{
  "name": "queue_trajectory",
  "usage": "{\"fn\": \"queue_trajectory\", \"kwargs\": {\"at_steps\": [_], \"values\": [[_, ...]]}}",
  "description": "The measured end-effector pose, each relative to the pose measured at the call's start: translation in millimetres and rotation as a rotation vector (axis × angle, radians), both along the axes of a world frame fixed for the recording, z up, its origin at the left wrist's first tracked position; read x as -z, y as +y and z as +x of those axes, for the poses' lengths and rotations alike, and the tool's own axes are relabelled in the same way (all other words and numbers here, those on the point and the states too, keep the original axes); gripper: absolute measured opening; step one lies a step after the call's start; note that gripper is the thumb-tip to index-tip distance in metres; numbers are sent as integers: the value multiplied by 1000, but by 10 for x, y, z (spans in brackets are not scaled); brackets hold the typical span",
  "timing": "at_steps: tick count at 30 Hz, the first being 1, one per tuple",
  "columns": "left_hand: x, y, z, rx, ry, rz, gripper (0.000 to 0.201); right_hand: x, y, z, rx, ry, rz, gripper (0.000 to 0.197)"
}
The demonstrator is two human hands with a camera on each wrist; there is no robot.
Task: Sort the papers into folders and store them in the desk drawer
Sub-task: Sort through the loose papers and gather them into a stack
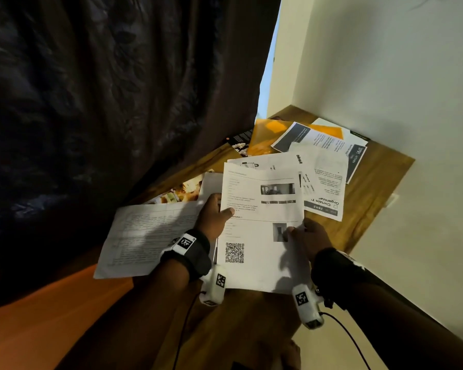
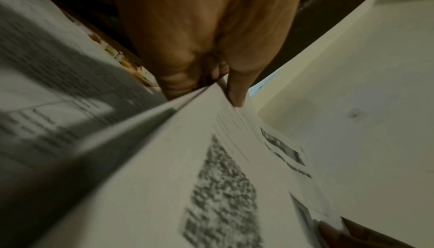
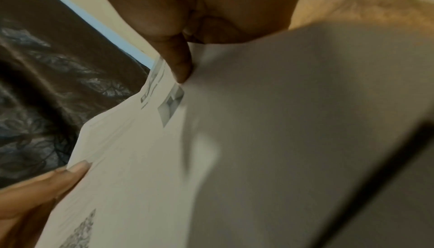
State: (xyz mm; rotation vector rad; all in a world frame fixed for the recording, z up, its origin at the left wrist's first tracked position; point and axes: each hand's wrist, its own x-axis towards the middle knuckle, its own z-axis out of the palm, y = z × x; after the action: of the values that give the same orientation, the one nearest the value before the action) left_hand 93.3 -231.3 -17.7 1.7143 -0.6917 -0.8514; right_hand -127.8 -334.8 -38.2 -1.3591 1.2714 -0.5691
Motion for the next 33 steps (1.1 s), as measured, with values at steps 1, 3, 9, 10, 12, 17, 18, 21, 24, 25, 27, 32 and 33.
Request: {"fn": "queue_trajectory", "kwargs": {"at_steps": [1, 3, 9, 10, 12, 17, 18, 21, 24, 25, 27, 32, 33], "values": [[-11, 20, 17, 20, -2, 8, 29, -12, 7, -10, 5, 5, -5, 15], [-20, 81, 39, 91, 39, 36, 27, -24, 17, -29, 29, 7, -9, 14], [109, 408, 213, 168, -298, 280, 21, 84, 11, -131, 110, 8, 13, 15], [128, 484, 292, 131, -458, 348, 26, 119, 9, -154, 130, 17, 19, 16], [149, 644, 418, 104, -718, 528, 56, 153, 5, -190, 152, 38, 23, 19], [258, 807, 358, 331, -785, 858, 121, 159, 12, -264, 181, 77, 27, 21], [292, 811, 341, 357, -789, 884, 122, 169, 10, -255, 176, 84, 26, 21], [287, 794, 303, 325, -909, 843, 98, 195, -7, -229, 148, 110, -3, 19], [234, 763, 269, 268, -1044, 698, 55, 232, -18, -217, 137, 134, -17, 19], [218, 748, 261, 249, -1057, 650, 43, 249, -22, -220, 132, 140, -19, 19], [180, 715, 249, 203, -1083, 562, 29, 261, -22, -232, 126, 144, -17, 20], [-35, 610, 188, -68, -1048, 278, 22, 225, -21, -260, 109, 169, -22, 22], [-70, 593, 166, -115, -1008, 209, 24, 216, -15, -257, 104, 174, -15, 23]]}}
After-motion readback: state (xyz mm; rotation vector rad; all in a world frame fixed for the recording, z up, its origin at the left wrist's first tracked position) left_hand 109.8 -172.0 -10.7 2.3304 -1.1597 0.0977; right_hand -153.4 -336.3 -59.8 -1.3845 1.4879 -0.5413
